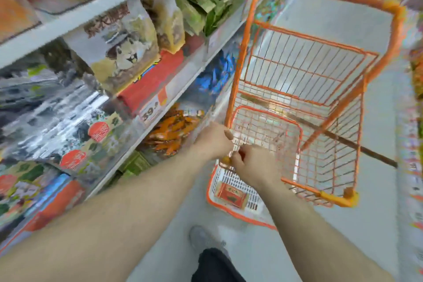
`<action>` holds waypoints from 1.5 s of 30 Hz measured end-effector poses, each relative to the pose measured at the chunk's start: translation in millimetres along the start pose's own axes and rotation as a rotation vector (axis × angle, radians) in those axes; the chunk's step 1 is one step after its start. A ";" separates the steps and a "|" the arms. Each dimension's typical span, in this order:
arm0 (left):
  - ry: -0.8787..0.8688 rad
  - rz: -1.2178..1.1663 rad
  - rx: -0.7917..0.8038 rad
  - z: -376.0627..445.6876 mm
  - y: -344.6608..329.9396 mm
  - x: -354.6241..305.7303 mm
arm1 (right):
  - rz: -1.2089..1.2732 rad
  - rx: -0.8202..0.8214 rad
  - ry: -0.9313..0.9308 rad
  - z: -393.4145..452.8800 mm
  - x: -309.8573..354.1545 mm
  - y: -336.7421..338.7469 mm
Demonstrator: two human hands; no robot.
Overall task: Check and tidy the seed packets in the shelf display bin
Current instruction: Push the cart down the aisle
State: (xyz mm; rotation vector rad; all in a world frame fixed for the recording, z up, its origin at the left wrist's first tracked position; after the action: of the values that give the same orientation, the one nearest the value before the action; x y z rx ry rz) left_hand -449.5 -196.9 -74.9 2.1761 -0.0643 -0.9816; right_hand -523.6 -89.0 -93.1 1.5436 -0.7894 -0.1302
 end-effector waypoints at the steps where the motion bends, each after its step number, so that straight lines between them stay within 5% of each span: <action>1: 0.008 -0.040 0.027 3.7 -6.1 -9.3 | 0.002 0.010 -0.006 3.0 -12.0 7.9; 15: 0.097 -0.257 0.498 82.9 -100.6 -146.1 | -0.113 0.395 -0.166 66.5 -199.2 99.9; 19: 0.079 -0.267 0.597 108.6 -106.7 -186.5 | -0.022 0.391 -0.247 85.4 -224.6 128.9; 22: -0.001 -0.255 0.553 129.8 -84.0 -220.8 | 0.162 0.259 -0.300 103.8 -221.3 161.2; 26: -0.095 -0.319 0.217 185.8 -3.1 -254.3 | 0.349 0.097 -0.280 154.8 -185.2 208.2; 36: -0.334 0.261 -0.238 359.5 191.8 -303.0 | 0.535 -0.080 -0.299 354.4 -98.8 284.8; 41: -0.442 1.000 -0.081 432.4 233.3 -317.6 | 0.208 -0.047 -0.466 431.9 -84.7 287.6; 45: -0.485 1.175 -0.011 458.8 241.9 -319.8 | -0.040 0.052 -0.301 464.9 -75.1 275.1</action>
State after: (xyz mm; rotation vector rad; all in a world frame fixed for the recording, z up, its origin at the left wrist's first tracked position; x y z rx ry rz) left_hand -923.3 -546.8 81.2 1.3988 -1.3678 -0.7189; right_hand -933.4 -416.4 56.2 1.6107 -1.0051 -0.3807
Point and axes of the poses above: each hand's wrist, its own z-axis towards the middle knuckle, its own y-axis out of the back of the hand, x = y × z, the point moved 5 cm from there along z, towards the middle knuckle, and after that the axes turned 5 degrees about x, right-handed, at the moved point
